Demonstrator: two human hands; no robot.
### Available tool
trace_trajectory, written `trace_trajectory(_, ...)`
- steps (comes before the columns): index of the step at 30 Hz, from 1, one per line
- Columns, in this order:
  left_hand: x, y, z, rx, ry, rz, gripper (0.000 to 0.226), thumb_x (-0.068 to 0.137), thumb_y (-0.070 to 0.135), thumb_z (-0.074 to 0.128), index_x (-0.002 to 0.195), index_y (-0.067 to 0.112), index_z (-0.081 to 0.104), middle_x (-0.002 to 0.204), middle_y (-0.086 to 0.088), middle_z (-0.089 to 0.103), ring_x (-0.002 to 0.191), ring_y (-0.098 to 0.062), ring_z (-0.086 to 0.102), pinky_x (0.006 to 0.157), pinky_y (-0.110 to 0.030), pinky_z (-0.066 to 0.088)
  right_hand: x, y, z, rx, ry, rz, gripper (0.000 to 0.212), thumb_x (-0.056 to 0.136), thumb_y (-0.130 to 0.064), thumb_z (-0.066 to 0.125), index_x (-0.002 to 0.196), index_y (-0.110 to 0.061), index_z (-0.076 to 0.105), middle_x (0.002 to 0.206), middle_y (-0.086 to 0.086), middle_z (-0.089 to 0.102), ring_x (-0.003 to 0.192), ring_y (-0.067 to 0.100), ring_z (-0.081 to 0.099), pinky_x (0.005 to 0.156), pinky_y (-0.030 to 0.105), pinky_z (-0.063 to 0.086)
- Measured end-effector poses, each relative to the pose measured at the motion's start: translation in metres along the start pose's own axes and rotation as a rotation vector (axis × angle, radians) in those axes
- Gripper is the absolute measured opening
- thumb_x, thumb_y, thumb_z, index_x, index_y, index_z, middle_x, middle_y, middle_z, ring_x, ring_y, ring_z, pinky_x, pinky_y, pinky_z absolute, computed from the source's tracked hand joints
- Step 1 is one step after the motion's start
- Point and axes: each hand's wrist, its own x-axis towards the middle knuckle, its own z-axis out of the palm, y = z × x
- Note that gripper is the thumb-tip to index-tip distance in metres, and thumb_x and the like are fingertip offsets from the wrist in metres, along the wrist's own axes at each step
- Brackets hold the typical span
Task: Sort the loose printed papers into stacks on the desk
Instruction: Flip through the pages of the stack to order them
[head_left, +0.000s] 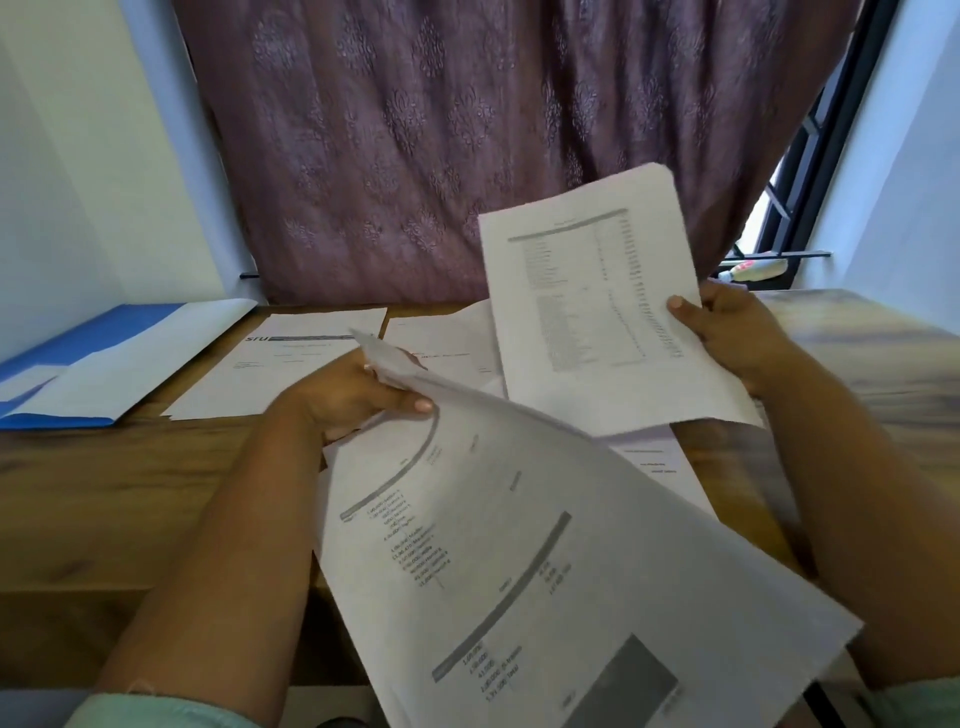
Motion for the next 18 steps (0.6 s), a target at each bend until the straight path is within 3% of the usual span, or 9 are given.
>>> trace_trajectory(2, -0.004, 0.0, -0.003, -0.18, 0.043, 0.053, 0.054, 0.033, 0.033, 0.101, 0.081, 0.019, 0.08, 0.088, -0.005, 0.075, 0.085, -0.022, 0.072, 0.075, -0.036, 0.059, -0.016, -0.013, -0.007, -0.078, -0.087, -0.082, 0.024, 0.098, -0.031, 0.056, 0.113, -0.015, 0.066, 0.102, 0.001, 0.069, 0.079, 0.011, 0.063, 0.064, 0.018, 0.046)
trace_trajectory(4, -0.006, 0.004, 0.003, -0.304, 0.037, 0.127, 0.056, 0.038, 0.028, 0.1, 0.09, 0.02, 0.081, 0.097, -0.006, 0.076, 0.092, -0.02, 0.072, 0.075, -0.032, 0.059, -0.034, -0.022, -0.003, -0.111, -0.233, -0.094, 0.022, 0.096, -0.028, 0.06, 0.11, -0.013, 0.068, 0.098, 0.005, 0.073, 0.071, 0.006, 0.064, 0.061, 0.016, 0.05)
trace_trajectory(8, 0.001, 0.009, 0.02, -0.162, 0.211, 0.098, 0.041, 0.07, 0.014, 0.082, 0.11, 0.021, 0.073, 0.108, -0.003, 0.074, 0.104, -0.025, 0.068, 0.079, -0.031, 0.059, -0.071, -0.034, 0.021, -0.269, -0.446, -0.086, 0.042, 0.075, -0.066, 0.066, 0.101, -0.033, 0.069, 0.106, -0.004, 0.07, 0.095, 0.013, 0.065, 0.089, 0.032, 0.051)
trace_trajectory(10, 0.007, 0.008, 0.027, 0.003, 0.27, 0.057, 0.052, 0.068, 0.022, 0.086, 0.117, 0.021, 0.068, 0.11, 0.003, 0.074, 0.108, -0.022, 0.067, 0.088, -0.032, 0.057, -0.087, -0.041, 0.037, -0.261, -0.537, -0.065, 0.034, 0.083, -0.046, 0.068, 0.114, -0.033, 0.067, 0.116, -0.013, 0.062, 0.107, 0.012, 0.058, 0.09, 0.032, 0.047)
trace_trajectory(12, 0.013, -0.001, 0.031, 0.166, 0.267, -0.057, 0.074, 0.055, 0.044, 0.092, 0.121, 0.028, 0.065, 0.117, 0.007, 0.07, 0.11, -0.02, 0.064, 0.099, -0.042, 0.051, -0.098, -0.045, 0.052, -0.328, -0.613, -0.027, 0.033, 0.093, -0.026, 0.061, 0.126, -0.027, 0.06, 0.12, -0.013, 0.053, 0.108, 0.011, 0.049, 0.086, 0.027, 0.039)
trace_trajectory(14, 0.014, -0.008, 0.035, 0.33, 0.199, -0.189, 0.076, 0.053, 0.054, 0.09, 0.121, 0.036, 0.062, 0.118, 0.01, 0.067, 0.109, -0.019, 0.063, 0.099, -0.049, 0.049, -0.101, -0.042, 0.059, -0.409, -0.632, -0.009, 0.019, 0.097, -0.032, 0.054, 0.109, -0.022, 0.066, 0.11, -0.006, 0.061, 0.099, 0.016, 0.053, 0.078, 0.026, 0.041)
trace_trajectory(16, 0.016, -0.015, 0.038, 0.403, 0.17, -0.228, 0.078, 0.051, 0.058, 0.087, 0.121, 0.039, 0.06, 0.12, 0.011, 0.066, 0.108, -0.019, 0.063, 0.097, -0.053, 0.05, -0.092, -0.037, 0.054, -0.364, -0.562, 0.033, 0.024, 0.096, -0.038, 0.055, 0.093, -0.018, 0.068, 0.098, 0.001, 0.067, 0.094, 0.024, 0.061, 0.082, 0.032, 0.05)
trace_trajectory(18, 0.017, -0.015, 0.041, 0.449, 0.187, -0.186, 0.074, 0.056, 0.052, 0.089, 0.122, 0.037, 0.059, 0.122, 0.01, 0.064, 0.109, -0.019, 0.061, 0.098, -0.053, 0.05, -0.079, -0.031, 0.046, -0.386, -0.418, 0.059, 0.022, 0.097, -0.036, 0.056, 0.099, -0.017, 0.068, 0.114, 0.002, 0.066, 0.102, 0.023, 0.059, 0.093, 0.036, 0.046)
